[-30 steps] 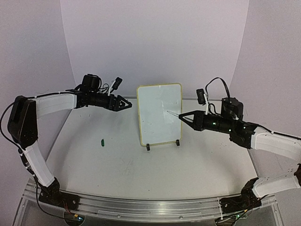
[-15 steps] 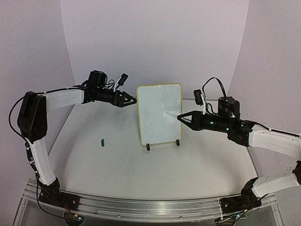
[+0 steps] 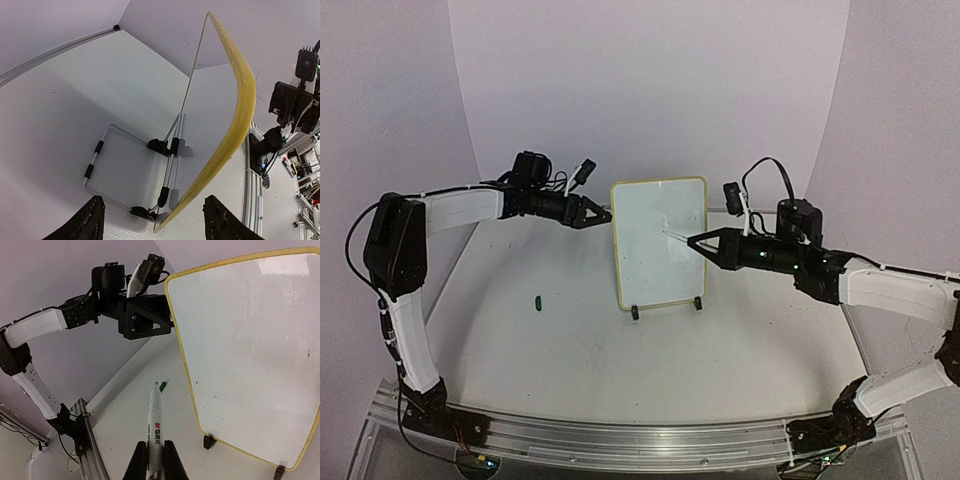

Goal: Write a sentence on the whiteboard
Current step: Hold the whiteboard at the center of the board.

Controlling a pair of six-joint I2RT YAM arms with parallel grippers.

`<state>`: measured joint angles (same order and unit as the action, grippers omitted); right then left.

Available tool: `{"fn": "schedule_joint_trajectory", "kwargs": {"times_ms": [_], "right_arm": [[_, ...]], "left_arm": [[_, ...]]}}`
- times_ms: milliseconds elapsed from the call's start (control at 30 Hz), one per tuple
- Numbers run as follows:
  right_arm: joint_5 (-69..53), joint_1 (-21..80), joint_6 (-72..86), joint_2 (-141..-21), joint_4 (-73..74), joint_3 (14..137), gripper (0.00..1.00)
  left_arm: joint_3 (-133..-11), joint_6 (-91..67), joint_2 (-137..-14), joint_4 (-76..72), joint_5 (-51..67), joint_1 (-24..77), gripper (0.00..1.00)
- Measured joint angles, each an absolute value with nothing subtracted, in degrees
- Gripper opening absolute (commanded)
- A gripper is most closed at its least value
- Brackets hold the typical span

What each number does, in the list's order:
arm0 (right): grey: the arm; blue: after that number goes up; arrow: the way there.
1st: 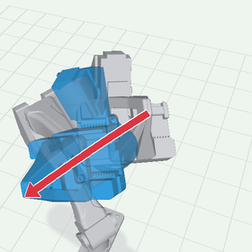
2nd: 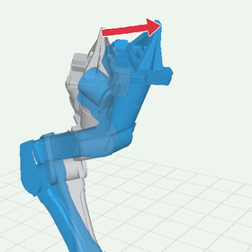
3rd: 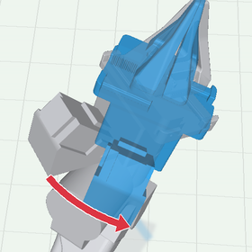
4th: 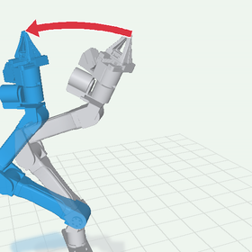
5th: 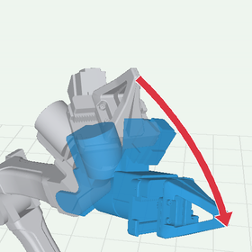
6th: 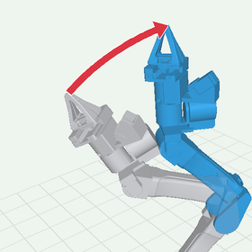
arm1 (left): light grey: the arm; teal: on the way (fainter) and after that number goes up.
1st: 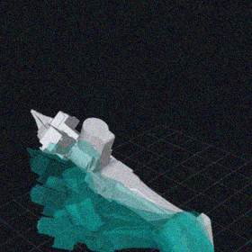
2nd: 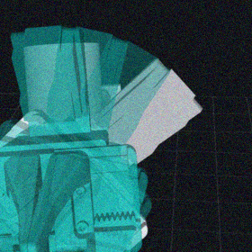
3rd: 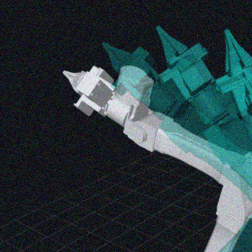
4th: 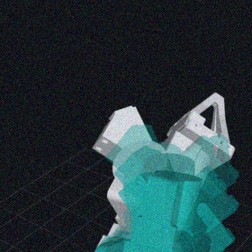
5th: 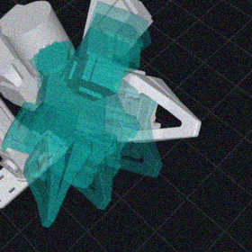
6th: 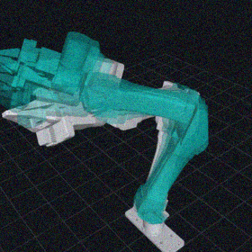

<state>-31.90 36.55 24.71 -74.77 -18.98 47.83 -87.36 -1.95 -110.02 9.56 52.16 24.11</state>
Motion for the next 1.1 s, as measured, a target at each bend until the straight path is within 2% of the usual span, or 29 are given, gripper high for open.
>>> {"fn": "schedule_joint_trajectory", "kwargs": {"times_ms": [200,433,667,1100], "right_arm": [[-32.23,37.29,24.71,-76.2,-20.16,48.31,0.0],[-30.97,38.17,24.41,-77.72,-20.56,49.51,0.0],[-26.93,39.81,23.86,-79.91,-20.54,51.55,0.0],[-23.55,42.46,22.48,-83.3,-20.58,55.84,0.0]], "left_arm": [[-88.47,-2.04,-110.06,9.56,52.79,25.3,0.49],[-91.16,-2.74,-111.73,9.64,52.96,27.11,0.2],[-91.2,-0.4,-111.94,10.93,53.17,27.73,0.01],[-87.23,5.75,-110.45,8.34,55.4,27.7,0.0]]}}
